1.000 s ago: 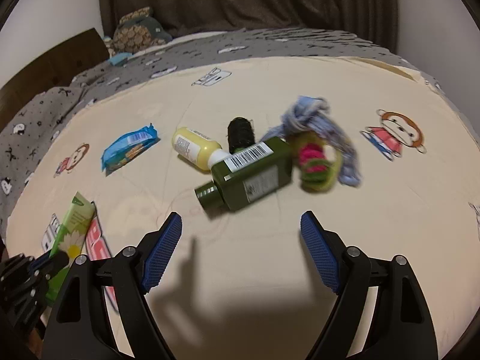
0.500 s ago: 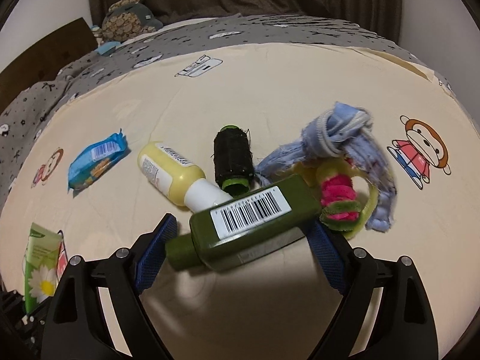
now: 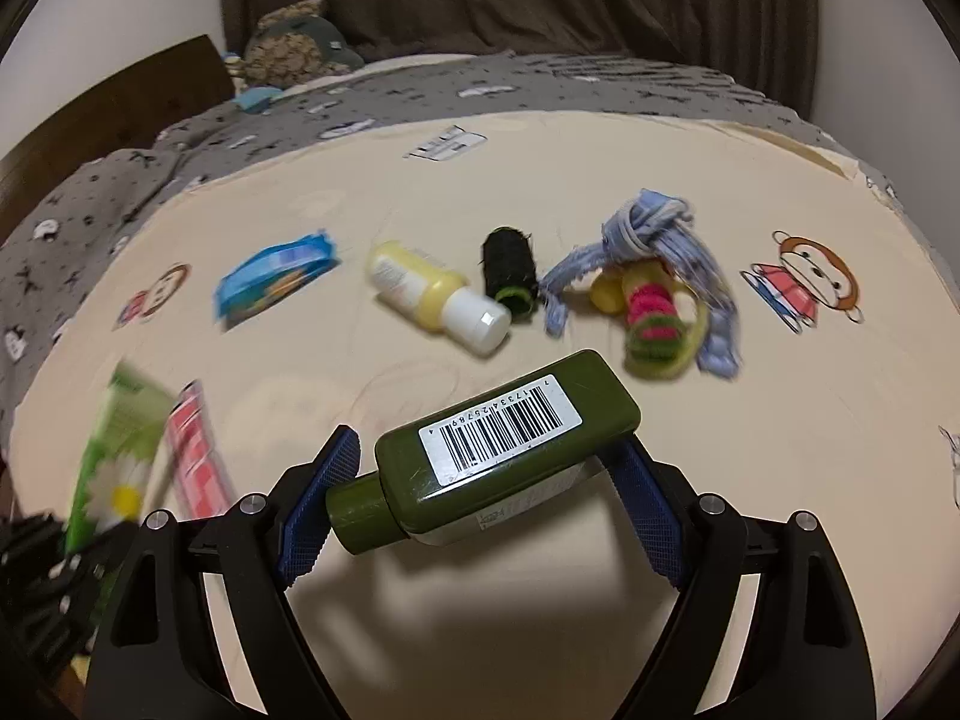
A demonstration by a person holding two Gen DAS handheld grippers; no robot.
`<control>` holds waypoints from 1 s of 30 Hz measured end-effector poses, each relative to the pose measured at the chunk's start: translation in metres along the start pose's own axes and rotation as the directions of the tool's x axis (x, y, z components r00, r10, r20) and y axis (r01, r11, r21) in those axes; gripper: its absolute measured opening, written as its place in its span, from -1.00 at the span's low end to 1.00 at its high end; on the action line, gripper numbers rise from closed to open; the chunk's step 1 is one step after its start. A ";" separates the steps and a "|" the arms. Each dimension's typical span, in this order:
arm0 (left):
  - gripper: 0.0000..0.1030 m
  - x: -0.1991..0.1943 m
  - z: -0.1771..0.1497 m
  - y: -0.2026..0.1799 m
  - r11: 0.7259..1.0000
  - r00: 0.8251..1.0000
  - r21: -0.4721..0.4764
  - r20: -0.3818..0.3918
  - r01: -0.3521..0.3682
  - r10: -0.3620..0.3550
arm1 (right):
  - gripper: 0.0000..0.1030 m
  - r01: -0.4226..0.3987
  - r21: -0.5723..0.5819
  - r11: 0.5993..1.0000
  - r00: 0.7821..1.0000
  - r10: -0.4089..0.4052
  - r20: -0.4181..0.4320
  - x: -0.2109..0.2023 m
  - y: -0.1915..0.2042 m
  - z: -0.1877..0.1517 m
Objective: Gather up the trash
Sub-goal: 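Grasp the small green bottle with the right tool while the left holds the tube, then lower both tools into the bin and release the tube and bottle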
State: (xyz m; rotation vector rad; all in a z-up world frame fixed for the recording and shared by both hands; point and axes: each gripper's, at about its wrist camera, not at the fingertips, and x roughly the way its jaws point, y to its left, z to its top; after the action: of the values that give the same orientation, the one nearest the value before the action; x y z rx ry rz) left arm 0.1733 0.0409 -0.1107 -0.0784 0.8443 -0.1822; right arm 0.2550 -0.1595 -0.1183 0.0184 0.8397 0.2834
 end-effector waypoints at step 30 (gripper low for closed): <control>-0.83 -0.109 -0.121 -0.065 0.995 0.997 0.052 0.005 0.080 -0.080 | 0.64 -0.055 0.000 0.998 0.995 0.055 0.088 -0.167 0.016 -0.169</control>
State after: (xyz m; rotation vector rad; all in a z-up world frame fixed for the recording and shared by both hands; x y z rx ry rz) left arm 0.0034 -0.0013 -0.1020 -0.0639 0.8294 -0.2788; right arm 0.0210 -0.2024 -0.1079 0.0559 0.7531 0.3314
